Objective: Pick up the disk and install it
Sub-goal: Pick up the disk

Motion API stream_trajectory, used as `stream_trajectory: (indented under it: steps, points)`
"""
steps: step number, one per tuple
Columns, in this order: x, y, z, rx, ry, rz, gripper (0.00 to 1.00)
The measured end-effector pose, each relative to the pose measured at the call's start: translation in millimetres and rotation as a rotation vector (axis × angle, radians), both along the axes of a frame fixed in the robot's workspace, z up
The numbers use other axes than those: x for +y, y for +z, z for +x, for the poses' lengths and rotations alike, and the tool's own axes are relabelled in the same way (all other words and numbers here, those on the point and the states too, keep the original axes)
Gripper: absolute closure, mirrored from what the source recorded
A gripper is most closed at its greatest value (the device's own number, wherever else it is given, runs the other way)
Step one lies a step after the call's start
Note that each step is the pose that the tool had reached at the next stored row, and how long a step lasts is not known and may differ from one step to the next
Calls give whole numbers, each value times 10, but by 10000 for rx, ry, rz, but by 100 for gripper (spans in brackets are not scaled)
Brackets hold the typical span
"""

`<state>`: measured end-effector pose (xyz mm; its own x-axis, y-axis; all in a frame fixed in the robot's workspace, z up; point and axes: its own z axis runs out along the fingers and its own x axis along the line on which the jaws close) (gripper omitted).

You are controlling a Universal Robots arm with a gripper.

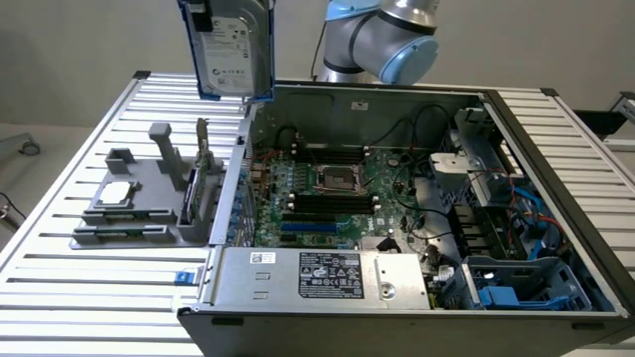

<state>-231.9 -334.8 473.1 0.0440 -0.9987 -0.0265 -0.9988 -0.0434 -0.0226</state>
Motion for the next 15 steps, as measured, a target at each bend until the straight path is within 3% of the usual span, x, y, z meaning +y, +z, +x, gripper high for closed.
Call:
stream_trajectory:
  steps: [12, 15]
  points:
    - [-130, 5, 544, 0, 0, 199, 67]
    - [-174, 6, 679, 2, 0, 228, 67]
